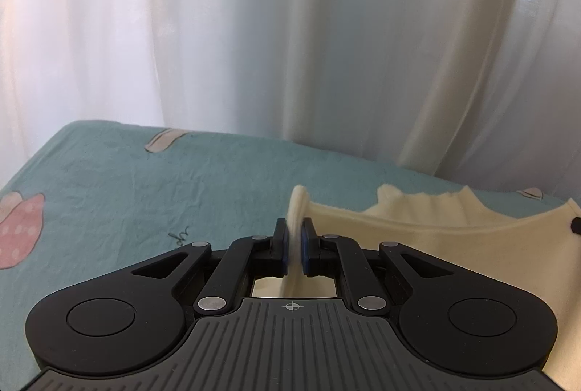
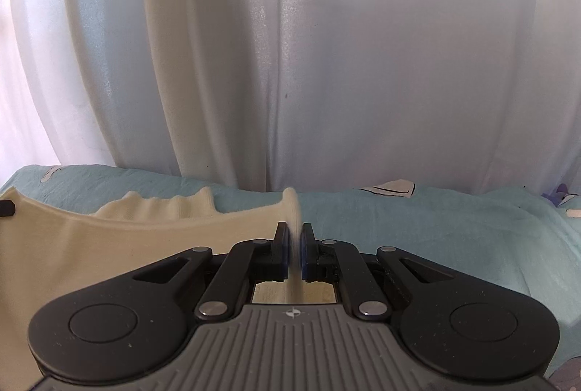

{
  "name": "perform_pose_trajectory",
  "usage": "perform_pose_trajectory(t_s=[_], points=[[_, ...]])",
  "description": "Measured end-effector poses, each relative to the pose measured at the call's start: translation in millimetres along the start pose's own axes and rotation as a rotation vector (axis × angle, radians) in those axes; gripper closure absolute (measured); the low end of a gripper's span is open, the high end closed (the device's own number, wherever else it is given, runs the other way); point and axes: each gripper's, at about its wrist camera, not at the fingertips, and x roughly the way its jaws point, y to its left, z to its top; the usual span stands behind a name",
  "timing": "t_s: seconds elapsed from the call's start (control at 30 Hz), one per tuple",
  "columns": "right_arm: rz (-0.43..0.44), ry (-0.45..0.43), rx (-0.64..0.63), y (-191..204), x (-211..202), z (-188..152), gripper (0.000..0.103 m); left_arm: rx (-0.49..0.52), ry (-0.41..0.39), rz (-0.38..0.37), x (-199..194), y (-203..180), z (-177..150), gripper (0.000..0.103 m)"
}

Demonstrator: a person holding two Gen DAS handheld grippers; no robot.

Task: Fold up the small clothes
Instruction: 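Lift the hem with both grippers and carry it toward the collar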

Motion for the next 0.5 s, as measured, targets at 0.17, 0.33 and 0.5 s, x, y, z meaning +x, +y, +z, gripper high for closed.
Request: perform_pose_trajectory(t_s=[0.17,0.33,0.5], points=[[-0.029,-0.012,0.008,2,16,10,0.098,-0.006,-0.020,0.026,18,-4,13,0.094],[-0.063,-0.009,0.018,3,28,13,0.098,0.027,-0.052,0.056,30,-14,20,0.094],[-0.092,-0.003,0.033,2,35,10,0.098,0.041,-0.065,0.077,41,-21,18,0.094]])
